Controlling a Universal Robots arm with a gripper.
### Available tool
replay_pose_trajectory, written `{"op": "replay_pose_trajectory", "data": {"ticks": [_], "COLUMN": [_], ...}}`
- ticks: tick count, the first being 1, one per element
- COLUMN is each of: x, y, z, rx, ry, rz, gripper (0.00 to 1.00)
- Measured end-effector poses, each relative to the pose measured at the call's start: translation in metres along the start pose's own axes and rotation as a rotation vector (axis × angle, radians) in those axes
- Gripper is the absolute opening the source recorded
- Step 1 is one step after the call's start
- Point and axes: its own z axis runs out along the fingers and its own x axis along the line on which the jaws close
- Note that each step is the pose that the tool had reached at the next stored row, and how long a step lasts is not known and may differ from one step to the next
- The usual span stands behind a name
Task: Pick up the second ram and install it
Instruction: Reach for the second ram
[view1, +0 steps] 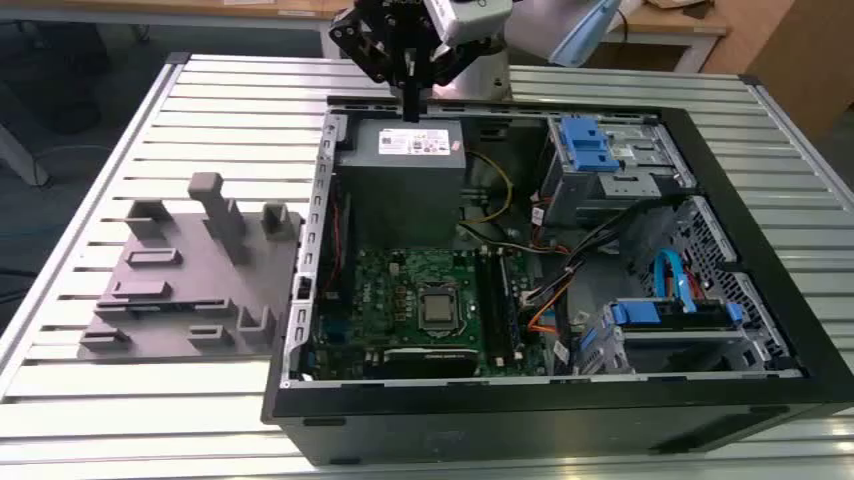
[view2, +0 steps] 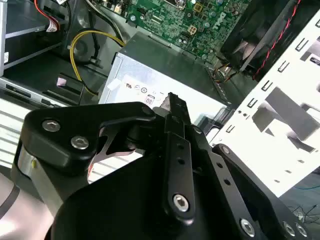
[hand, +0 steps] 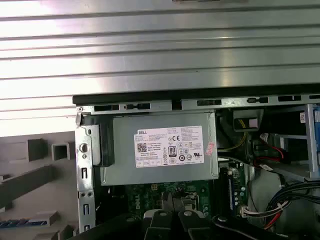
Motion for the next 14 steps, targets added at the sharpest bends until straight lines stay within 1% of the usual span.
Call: {"op": "replay_pose_trajectory", "data": {"ticks": [2, 4, 14], "x": [0.0003, 0.0040, 0.0483], "y": [0.0000, -0.0003, -0.0037], "z": [0.0000, -0.0002, -0.0009], "rx": [0.0001, 0.0002, 0.0001], "ry": [0.0000, 0.0000, -0.0004], "rz": [0.000, 0.000, 0.000], "gripper": [0.07, 0.07, 0.07]}}
